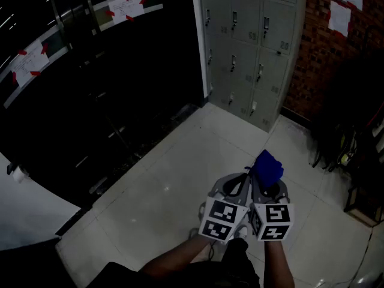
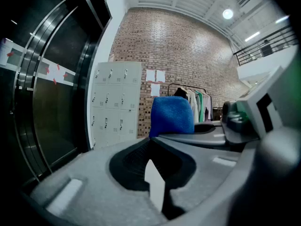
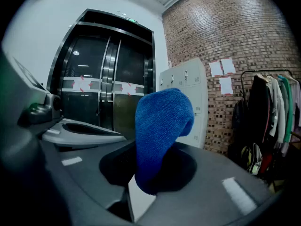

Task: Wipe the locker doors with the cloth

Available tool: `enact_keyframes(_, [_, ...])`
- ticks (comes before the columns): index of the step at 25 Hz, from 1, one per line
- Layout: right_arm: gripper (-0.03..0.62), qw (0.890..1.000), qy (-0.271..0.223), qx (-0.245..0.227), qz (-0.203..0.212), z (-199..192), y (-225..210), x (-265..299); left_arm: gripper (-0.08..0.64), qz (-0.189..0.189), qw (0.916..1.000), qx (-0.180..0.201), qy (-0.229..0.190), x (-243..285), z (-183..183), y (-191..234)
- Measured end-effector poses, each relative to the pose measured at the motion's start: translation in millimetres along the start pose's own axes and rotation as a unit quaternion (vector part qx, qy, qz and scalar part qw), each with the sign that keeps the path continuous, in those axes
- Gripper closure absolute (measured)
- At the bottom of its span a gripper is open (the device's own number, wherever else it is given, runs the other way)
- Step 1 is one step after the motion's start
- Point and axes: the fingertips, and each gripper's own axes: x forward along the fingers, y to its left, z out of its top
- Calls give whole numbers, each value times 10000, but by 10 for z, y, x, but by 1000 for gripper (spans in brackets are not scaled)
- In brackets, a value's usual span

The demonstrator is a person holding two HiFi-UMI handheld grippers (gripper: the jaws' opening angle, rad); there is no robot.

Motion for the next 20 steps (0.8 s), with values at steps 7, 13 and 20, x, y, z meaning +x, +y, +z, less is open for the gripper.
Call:
enact_keyframes(7, [514,9994,23,-80,334,540,-851,1062,557,358,9994,-34,-15,1300,654,462])
enact_keyframes(13, [512,9988,-8,-235,433,816,-1492,1682,557,469,9988,98,-72,2179,1056,643])
enact_keyframes(20, [512,9988,-23,-160,469,934,-1971,2104,557,530,9985,95,-129,2734,1248,764])
